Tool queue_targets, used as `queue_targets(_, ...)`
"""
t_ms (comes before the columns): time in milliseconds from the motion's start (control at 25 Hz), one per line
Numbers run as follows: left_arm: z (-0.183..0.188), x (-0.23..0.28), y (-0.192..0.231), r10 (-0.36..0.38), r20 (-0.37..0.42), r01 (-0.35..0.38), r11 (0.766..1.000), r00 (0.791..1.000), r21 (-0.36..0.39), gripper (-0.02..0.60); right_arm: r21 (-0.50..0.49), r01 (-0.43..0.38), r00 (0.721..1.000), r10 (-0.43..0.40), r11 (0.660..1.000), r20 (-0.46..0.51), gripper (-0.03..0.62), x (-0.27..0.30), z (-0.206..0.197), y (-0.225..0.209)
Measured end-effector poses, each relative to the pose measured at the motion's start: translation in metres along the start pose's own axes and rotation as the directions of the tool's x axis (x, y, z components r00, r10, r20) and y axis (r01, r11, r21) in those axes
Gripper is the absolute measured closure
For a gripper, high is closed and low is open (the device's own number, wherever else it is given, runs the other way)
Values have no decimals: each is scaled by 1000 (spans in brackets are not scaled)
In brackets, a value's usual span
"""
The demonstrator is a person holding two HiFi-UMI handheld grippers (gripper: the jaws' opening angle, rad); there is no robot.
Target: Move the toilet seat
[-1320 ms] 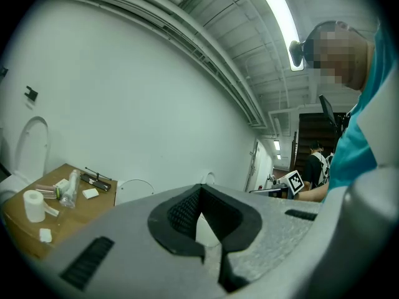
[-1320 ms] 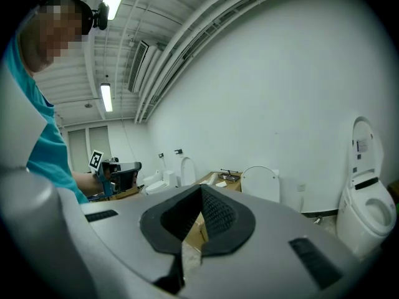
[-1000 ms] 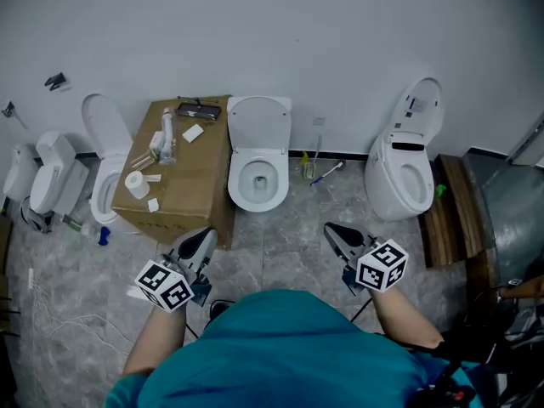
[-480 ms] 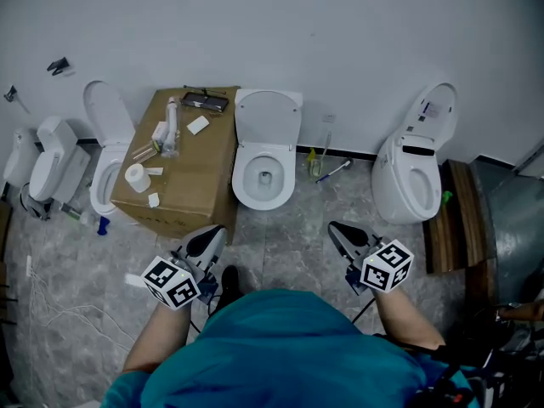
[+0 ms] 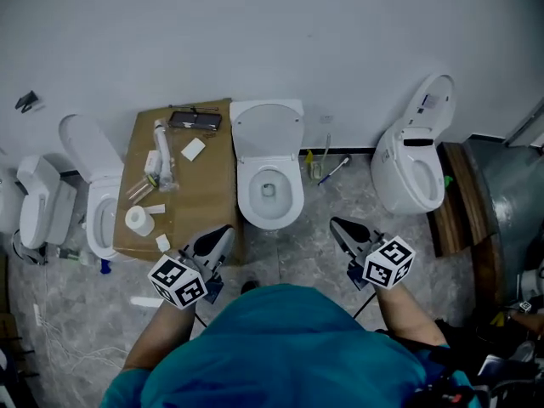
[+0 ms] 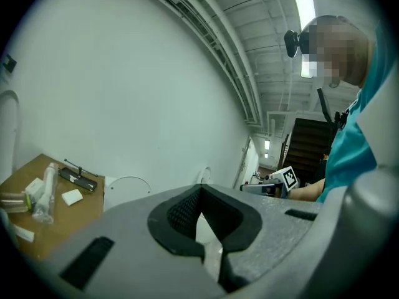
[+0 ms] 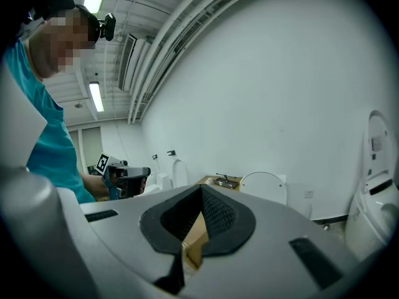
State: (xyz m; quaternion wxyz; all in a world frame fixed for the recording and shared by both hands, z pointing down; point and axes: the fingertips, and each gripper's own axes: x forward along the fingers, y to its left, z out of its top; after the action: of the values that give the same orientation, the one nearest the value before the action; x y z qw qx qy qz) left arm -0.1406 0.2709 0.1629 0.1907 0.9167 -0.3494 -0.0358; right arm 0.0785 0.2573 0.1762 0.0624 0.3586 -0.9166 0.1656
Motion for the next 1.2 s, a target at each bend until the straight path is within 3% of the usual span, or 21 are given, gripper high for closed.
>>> queue_targets(320,21,15,70,-85,-48,85,996,995,-14,595,-2,81,997,-81,997,20,606,61,23,-12)
queue_targets(600,27,35,102,-82,-54,80,996,995,-46,595,11,97,995,-97,995,5,606,79,33,-34)
queue_targets(880,21,102,111,-17,-75,14,999,997,-43,595,23,37,999,-37,999,5,606,83,40,-104)
queue_targets(1200,-1,211,106,183,-79,-189,980,980,-70,595,-74,-176,982,169,982,-87,606,73,32,-205)
